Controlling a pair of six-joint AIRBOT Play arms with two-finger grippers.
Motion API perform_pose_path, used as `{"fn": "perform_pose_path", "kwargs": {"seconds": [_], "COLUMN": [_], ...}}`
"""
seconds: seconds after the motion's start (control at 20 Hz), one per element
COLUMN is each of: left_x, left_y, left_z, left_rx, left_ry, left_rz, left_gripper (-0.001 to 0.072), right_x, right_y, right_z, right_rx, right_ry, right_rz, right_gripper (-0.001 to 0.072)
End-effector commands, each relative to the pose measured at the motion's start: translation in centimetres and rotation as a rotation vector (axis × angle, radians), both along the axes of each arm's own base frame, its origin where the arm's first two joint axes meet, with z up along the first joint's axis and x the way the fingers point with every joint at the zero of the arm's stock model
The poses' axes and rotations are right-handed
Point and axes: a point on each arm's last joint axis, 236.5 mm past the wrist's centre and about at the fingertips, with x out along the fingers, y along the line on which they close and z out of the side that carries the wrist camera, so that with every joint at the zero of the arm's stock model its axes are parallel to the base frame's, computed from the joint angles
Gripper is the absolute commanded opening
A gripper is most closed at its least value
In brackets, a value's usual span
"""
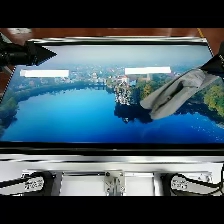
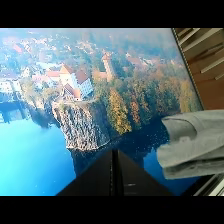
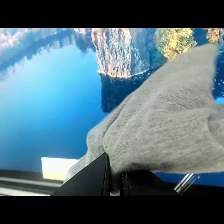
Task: Fold the shirts.
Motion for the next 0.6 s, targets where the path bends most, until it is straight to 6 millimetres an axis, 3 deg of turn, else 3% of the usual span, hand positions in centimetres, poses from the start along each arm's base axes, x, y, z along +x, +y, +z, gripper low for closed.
{"fn": "perform_pose_path", "kwargs": {"seconds": [0.0, 0.15, 0.4, 0.55], "left_x": [-0.1, -0.1, -0.1, -0.1], "left_y": [-0.1, -0.1, -0.1, -0.1], "left_z": [0.0, 0.0, 0.0, 0.0], "left_rx": [0.004, 0.003, 0.003, 0.003], "left_ry": [-0.001, 0.000, -0.001, 0.000], "left_rz": [-0.007, -0.007, -0.006, -0.007], "left_gripper": [0.0037, 0.0037, 0.0037, 0.0037], "right_x": [2.7, 5.9, 11.3, 13.0], "right_y": [-0.2, -0.1, -2.5, -4.2], "right_z": [-0.4, -0.8, -1.8, -3.4], "right_rx": [0.020, 0.052, 0.022, -0.012], "right_ry": [-0.045, -0.127, -0.281, -0.321], "right_rz": [-0.022, -0.003, -0.027, -0.006], "right_gripper": [0.0057, 0.0057, 0.0058, 0.0058]}}
